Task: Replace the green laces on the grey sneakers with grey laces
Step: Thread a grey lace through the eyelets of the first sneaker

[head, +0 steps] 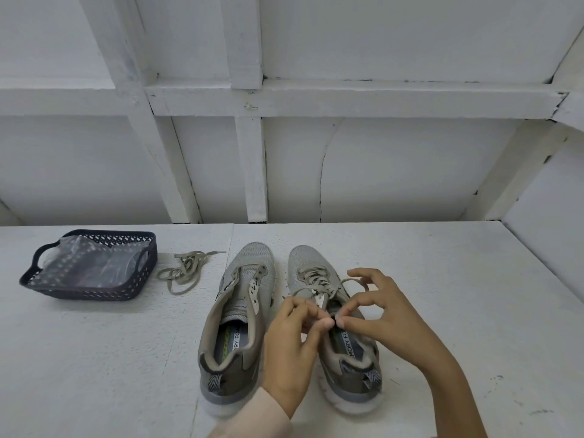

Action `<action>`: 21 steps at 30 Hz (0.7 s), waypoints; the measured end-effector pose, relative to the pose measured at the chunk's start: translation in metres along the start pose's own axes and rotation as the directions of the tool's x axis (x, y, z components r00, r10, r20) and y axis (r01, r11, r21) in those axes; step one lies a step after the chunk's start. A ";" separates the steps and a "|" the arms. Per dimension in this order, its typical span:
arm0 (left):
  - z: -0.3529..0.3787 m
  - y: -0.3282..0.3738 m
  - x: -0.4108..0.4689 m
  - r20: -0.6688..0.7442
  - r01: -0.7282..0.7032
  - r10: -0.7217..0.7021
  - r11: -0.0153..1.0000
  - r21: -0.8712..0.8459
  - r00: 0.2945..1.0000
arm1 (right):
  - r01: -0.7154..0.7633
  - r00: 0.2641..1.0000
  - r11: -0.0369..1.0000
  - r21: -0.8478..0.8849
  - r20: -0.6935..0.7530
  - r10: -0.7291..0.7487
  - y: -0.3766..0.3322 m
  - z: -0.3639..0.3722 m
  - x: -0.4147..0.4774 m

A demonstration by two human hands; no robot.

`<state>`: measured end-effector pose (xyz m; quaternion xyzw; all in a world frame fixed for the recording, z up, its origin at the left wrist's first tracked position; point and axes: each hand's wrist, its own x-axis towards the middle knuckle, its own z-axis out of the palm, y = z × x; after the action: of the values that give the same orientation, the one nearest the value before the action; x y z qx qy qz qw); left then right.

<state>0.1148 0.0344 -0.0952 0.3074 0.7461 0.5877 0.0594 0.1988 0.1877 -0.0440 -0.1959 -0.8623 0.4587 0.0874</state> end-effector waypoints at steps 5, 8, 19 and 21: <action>-0.007 -0.002 0.002 0.038 0.027 -0.027 1.000 0.014 0.999 | -0.058 0.995 0.997 0.052 -0.078 0.062 0.005 0.013 -0.007; -0.007 0.000 0.001 0.042 0.027 -0.028 0.999 0.039 0.999 | -0.061 0.994 0.992 0.113 -0.087 0.071 0.003 0.015 -0.010; -0.010 0.017 -0.002 0.146 0.050 -0.059 0.997 0.066 0.988 | -0.055 0.996 0.966 0.252 -0.053 0.070 -0.007 0.011 -0.018; -0.011 0.019 -0.002 0.219 0.082 -0.075 0.996 -0.022 0.973 | -0.057 0.998 0.964 0.261 -0.020 0.064 -0.005 0.010 -0.019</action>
<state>0.1189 0.0259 -0.0753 0.3393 0.7373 0.5592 0.1688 0.2119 0.1695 -0.0444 -0.2153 -0.7870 0.5675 0.1105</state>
